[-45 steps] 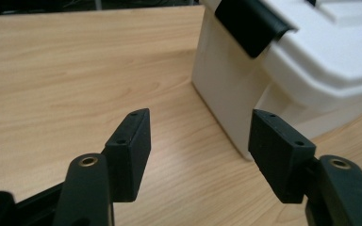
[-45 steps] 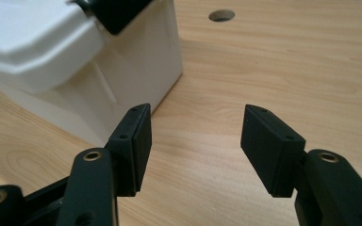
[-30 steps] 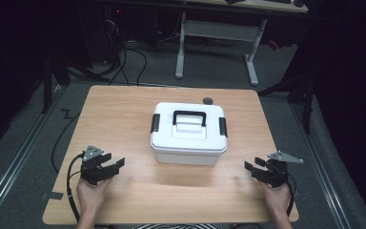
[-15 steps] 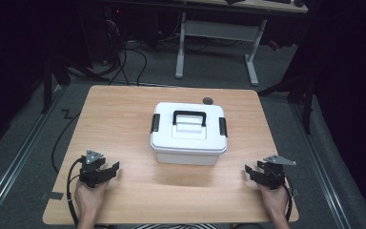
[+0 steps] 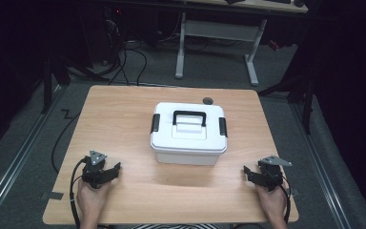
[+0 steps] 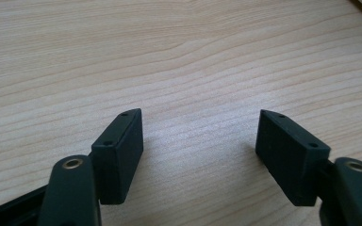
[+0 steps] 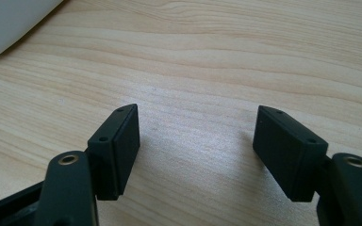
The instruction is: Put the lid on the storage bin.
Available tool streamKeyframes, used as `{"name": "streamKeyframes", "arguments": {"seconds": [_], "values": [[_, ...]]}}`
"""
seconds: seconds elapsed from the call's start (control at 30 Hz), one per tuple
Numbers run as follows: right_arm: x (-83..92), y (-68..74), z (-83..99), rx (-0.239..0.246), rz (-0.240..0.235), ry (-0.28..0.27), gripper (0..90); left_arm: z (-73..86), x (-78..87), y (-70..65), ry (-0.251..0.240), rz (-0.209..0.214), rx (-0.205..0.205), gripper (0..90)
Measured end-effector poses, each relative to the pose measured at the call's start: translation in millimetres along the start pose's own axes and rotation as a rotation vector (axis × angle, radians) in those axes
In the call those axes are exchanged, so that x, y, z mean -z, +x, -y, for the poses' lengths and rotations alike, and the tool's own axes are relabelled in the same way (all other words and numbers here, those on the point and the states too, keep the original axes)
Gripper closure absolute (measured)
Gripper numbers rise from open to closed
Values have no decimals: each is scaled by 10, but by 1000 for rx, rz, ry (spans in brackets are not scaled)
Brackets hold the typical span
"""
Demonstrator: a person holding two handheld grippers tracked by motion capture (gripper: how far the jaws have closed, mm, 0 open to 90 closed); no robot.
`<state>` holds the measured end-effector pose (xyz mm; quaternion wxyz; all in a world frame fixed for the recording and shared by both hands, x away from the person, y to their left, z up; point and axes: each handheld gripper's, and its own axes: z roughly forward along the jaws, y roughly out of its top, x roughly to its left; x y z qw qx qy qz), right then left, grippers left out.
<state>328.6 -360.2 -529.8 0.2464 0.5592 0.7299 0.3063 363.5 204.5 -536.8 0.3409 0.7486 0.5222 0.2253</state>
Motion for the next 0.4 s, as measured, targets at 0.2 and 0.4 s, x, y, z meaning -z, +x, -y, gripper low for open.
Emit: {"name": "streamKeyframes", "arguments": {"seconds": [0.2, 0.4], "values": [[0, -2, 0, 2, -3, 0, 317, -1, -2, 1, 3, 9, -4, 297], [0, -2, 1, 1, -4, 0, 316, 0, -1, 1, 3, 10, -4, 295]]}}
